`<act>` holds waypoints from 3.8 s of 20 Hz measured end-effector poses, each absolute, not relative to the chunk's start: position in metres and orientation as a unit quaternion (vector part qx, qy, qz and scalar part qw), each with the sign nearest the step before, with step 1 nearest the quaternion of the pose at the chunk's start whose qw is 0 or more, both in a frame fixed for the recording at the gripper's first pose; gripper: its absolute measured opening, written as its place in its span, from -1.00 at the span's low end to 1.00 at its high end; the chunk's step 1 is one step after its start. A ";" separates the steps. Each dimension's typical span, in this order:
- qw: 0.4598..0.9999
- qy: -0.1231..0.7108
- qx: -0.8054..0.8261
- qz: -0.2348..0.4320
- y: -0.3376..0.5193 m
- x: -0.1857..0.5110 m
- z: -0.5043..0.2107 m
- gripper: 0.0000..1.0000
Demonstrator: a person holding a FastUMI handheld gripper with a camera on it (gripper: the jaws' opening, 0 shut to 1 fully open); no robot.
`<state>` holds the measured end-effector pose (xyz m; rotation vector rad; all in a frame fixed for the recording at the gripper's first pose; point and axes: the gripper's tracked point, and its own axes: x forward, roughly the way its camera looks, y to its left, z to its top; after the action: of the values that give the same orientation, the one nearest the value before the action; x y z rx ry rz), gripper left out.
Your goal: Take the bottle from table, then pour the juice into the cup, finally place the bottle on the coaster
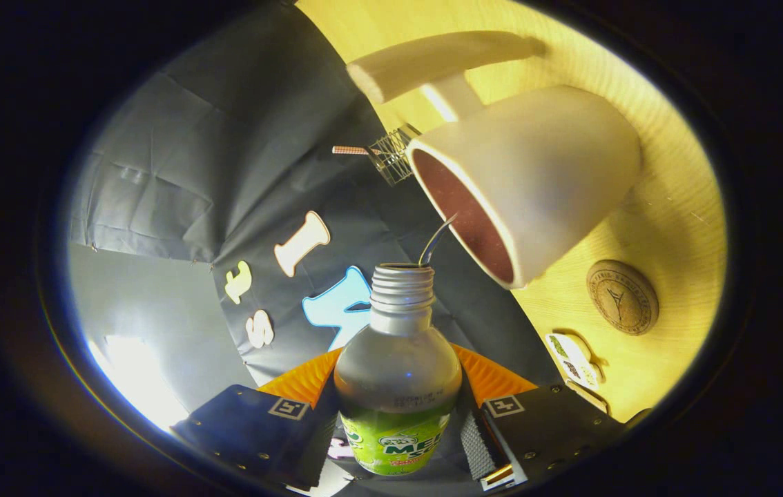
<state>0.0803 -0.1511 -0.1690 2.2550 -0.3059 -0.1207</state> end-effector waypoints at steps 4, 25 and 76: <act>0.417 -0.117 0.900 -0.048 -0.146 0.076 -0.173 0.54; 0.430 -0.114 0.895 -0.040 -0.153 0.078 -0.163 0.54; 0.807 0.006 0.590 -0.019 -0.110 0.080 -0.188 0.54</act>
<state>0.0804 -0.1104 -0.1879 1.2622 0.0118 -0.0400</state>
